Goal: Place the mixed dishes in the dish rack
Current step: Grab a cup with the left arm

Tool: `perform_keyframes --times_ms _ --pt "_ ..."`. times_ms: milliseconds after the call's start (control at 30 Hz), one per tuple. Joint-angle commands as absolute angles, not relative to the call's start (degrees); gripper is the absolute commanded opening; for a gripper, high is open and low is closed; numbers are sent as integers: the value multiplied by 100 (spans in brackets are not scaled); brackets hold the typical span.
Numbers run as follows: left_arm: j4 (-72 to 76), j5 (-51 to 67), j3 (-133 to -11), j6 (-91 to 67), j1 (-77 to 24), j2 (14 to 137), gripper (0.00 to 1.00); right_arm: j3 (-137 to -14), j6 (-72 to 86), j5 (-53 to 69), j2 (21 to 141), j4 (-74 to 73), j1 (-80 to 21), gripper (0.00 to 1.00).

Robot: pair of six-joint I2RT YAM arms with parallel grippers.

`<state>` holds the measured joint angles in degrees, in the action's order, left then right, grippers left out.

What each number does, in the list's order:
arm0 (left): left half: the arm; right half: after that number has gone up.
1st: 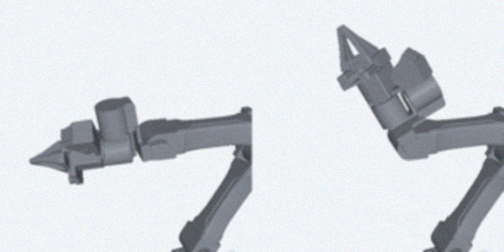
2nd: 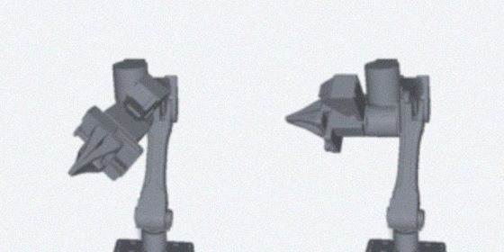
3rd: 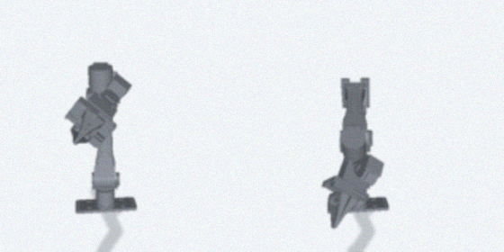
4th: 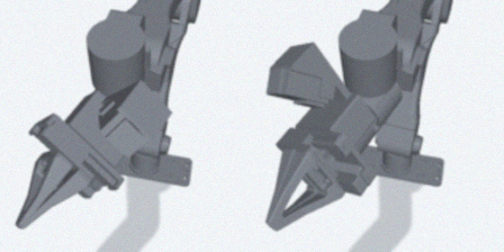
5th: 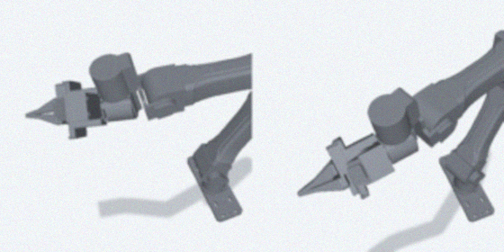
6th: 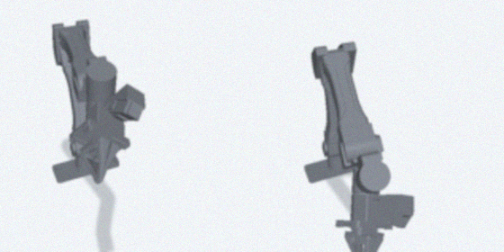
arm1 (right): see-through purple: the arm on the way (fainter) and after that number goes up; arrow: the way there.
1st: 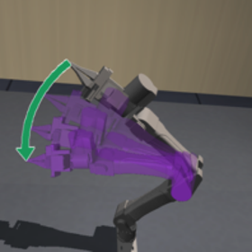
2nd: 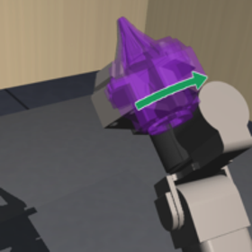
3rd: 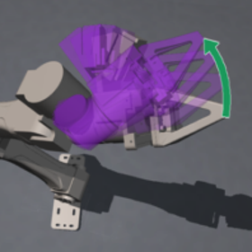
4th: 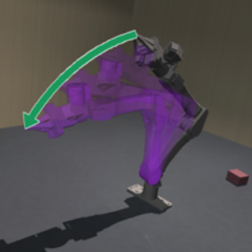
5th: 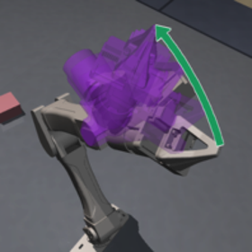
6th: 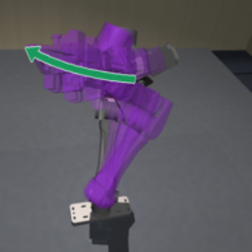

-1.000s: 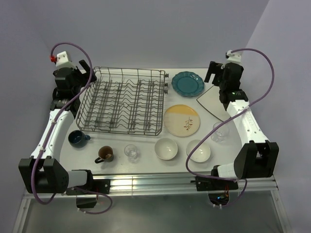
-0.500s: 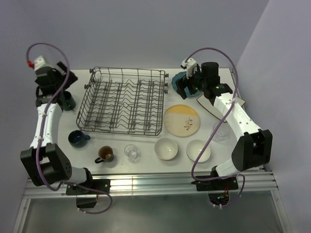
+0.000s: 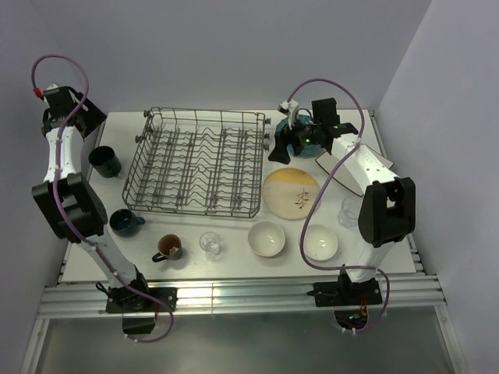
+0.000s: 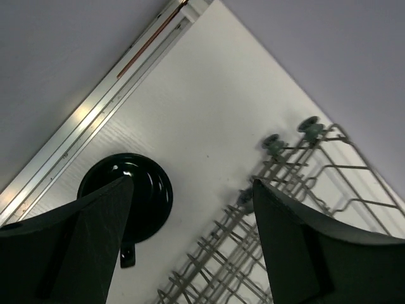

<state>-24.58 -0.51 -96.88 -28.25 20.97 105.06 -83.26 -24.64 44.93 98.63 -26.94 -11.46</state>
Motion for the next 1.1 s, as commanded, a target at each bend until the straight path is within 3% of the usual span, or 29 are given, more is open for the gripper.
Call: perform_keyframes --times_ms 0,667,1067 --pt "-3347 -281 -10440 -2681 2092 11152 82 -8640 -2505 5194 9931 -2655 -1090 94" --pt "-3832 -44 -11338 -2610 1986 12920 51 -8499 -2303 5247 9984 -2478 -1072 93" --pt "-3788 -474 -11461 -2549 1925 12894 13 -8350 -2285 5317 9897 -2505 -1072 93"
